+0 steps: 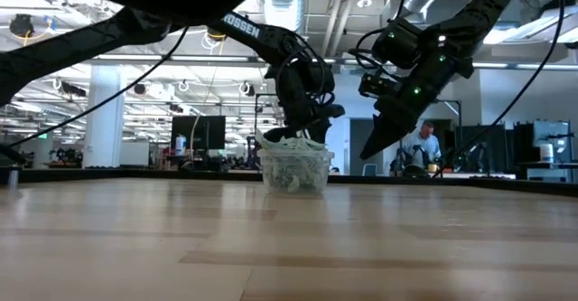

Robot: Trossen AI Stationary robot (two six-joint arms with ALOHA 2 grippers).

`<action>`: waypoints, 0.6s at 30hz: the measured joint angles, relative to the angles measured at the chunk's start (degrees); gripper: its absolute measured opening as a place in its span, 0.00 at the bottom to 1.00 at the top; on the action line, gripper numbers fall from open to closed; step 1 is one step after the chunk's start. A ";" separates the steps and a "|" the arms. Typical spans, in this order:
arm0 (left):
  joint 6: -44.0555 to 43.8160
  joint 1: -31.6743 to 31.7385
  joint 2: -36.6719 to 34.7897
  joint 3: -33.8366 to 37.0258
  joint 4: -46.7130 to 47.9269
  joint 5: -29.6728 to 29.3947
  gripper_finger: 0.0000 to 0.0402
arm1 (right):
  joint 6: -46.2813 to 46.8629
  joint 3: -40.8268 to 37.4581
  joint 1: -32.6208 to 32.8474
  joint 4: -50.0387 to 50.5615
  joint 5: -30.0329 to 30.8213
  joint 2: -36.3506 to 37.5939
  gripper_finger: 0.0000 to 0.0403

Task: Pick and place Stevia / Truvia into bins
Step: Put the green stevia packet into the transparent container

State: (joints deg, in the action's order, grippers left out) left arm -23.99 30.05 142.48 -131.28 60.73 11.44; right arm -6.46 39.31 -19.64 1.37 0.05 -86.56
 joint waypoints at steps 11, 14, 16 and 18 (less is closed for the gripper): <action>-2.22 0.08 0.80 0.04 1.57 -2.89 0.45 | 0.00 0.00 0.00 -0.32 0.00 0.00 0.00; -2.22 0.33 0.80 0.07 1.96 -1.23 0.45 | 0.00 0.02 0.00 -0.39 0.00 0.00 0.00; -2.65 0.41 0.80 0.07 1.90 1.04 0.45 | 0.00 0.02 0.00 -0.39 0.00 0.00 0.00; -2.69 0.39 0.82 0.07 1.92 2.17 0.45 | -0.02 0.02 0.00 -0.39 0.00 0.00 0.00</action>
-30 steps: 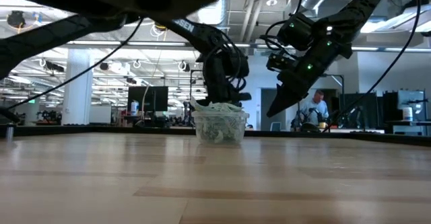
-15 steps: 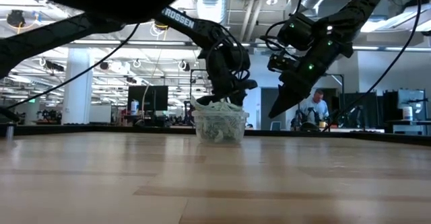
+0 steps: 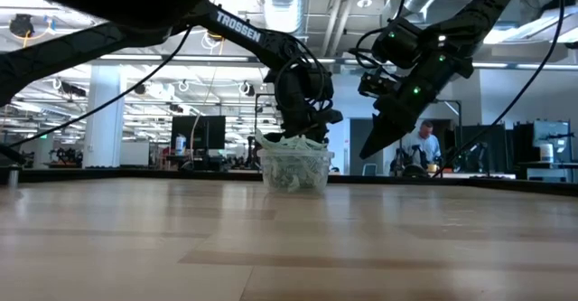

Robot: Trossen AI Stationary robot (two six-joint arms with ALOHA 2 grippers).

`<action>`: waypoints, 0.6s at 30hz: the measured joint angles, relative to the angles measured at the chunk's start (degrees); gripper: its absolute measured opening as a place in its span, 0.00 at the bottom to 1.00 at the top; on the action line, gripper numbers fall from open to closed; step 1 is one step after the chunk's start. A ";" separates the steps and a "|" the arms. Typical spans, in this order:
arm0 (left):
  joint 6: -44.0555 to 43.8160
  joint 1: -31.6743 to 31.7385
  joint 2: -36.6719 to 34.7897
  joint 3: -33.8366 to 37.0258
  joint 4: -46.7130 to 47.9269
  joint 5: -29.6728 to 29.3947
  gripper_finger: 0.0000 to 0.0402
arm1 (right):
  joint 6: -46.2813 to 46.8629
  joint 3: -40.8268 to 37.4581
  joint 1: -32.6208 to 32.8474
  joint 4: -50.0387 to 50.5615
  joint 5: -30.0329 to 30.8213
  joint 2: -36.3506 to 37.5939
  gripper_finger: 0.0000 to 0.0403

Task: Pick and place Stevia / Truvia into bins
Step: Put the green stevia packet into the transparent container

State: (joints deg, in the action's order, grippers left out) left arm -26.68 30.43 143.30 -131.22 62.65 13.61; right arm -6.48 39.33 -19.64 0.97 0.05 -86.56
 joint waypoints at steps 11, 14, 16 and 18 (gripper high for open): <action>9.80 -5.28 -0.02 0.00 6.15 -10.96 0.45 | -0.60 0.00 0.00 0.62 0.00 0.00 0.00; 12.57 -6.91 -0.18 0.02 10.22 -16.17 0.45 | -0.61 0.00 0.00 1.36 0.00 0.00 0.00; 14.22 -7.73 -0.58 0.04 12.64 -20.15 0.45 | -0.61 0.00 0.00 2.22 0.00 0.00 0.00; 16.27 -8.52 -1.37 0.07 14.62 -24.48 0.45 | -0.59 0.00 0.09 2.81 0.00 0.00 0.00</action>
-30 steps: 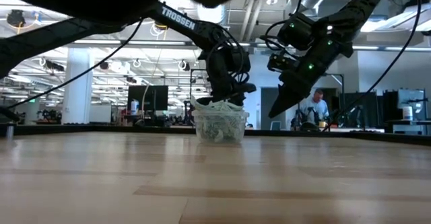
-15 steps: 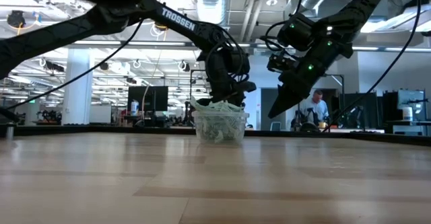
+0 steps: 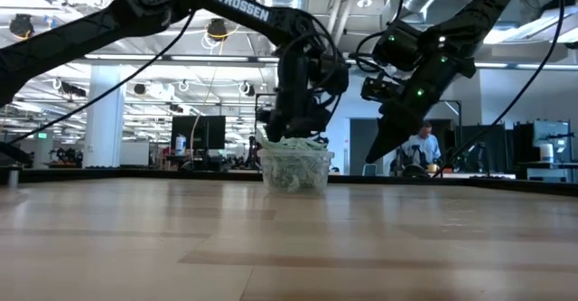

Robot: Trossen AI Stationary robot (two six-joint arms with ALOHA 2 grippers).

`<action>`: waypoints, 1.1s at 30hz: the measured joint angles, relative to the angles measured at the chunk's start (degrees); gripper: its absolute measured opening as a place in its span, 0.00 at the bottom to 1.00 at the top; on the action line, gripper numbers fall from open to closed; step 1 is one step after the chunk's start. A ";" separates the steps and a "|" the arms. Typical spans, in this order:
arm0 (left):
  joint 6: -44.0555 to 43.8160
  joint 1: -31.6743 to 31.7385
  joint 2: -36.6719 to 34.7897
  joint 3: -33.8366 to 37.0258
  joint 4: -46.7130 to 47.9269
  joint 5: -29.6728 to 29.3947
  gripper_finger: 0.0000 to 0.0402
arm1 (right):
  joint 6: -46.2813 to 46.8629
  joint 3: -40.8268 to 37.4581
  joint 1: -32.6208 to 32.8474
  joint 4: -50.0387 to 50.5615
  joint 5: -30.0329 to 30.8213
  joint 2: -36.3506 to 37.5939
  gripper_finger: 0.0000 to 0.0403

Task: Pick and place Stevia / Truvia into bins
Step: Put the green stevia packet into the transparent container

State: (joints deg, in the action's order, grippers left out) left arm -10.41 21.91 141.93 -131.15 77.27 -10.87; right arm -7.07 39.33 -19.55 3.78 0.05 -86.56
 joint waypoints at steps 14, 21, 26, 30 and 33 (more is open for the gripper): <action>10.70 3.41 -4.01 0.17 -5.28 9.06 0.46 | 1.29 -5.16 0.29 -7.55 0.02 1.18 0.00; 13.40 4.71 -4.51 0.17 -7.01 14.20 0.46 | 4.48 -5.14 0.67 -13.05 0.02 1.20 0.00; 15.29 5.90 -5.27 0.22 -8.13 18.22 0.46 | 7.15 -5.14 0.79 -15.03 0.00 1.20 0.00; 15.39 7.14 -6.81 0.22 -7.53 21.80 0.46 | 7.73 -5.12 0.76 -16.23 0.02 1.20 0.00; 15.26 7.37 -8.80 0.22 -8.40 28.73 0.46 | 7.80 -5.11 0.79 -17.68 -0.01 1.20 0.00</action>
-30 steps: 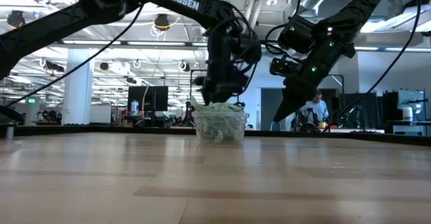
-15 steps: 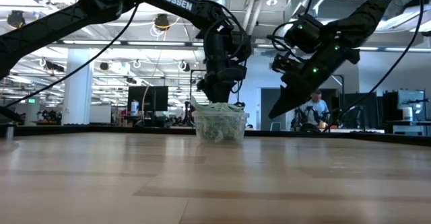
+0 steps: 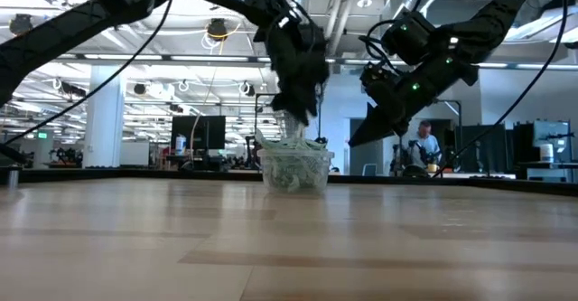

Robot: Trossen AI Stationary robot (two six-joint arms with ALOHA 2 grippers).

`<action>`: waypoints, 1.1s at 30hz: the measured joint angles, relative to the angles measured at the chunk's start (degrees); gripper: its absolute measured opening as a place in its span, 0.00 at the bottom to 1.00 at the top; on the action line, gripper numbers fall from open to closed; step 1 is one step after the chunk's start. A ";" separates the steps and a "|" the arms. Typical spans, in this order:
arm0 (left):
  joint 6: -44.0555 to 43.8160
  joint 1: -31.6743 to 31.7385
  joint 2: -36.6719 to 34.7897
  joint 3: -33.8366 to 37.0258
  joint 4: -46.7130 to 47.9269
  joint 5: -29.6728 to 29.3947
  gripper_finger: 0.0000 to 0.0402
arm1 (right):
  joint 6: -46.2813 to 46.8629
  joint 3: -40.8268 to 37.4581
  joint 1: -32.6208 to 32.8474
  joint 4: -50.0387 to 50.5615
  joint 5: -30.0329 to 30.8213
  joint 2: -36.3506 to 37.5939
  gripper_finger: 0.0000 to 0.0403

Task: Pick and place Stevia / Truvia into bins
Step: Put the green stevia packet into the transparent container

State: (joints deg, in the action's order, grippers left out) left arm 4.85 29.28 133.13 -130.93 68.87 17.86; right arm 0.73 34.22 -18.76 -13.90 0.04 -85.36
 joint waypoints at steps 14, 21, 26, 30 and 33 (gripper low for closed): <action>6.25 -9.14 -1.89 0.00 -15.87 8.92 0.46 | 5.19 0.00 0.42 -2.41 -0.14 -0.19 0.00; 5.64 -12.29 -2.17 0.00 -16.12 13.20 0.46 | 8.31 -3.96 3.06 -17.46 3.56 -0.24 0.00; 5.34 -14.65 -2.16 0.00 -17.80 10.03 0.46 | 8.49 -7.18 4.78 -19.06 10.82 -0.25 0.00; 5.36 -14.90 -2.35 0.00 -18.16 8.30 0.46 | 10.13 -7.81 6.33 -17.36 10.81 -0.22 0.00; 5.37 -14.73 -2.63 2.30 -19.34 6.34 0.46 | 10.25 -7.98 8.24 -15.63 12.50 -0.24 0.00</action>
State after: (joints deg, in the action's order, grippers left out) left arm 10.22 14.55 130.50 -128.63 49.53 24.20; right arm 10.98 26.24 -10.53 -29.53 12.54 -85.60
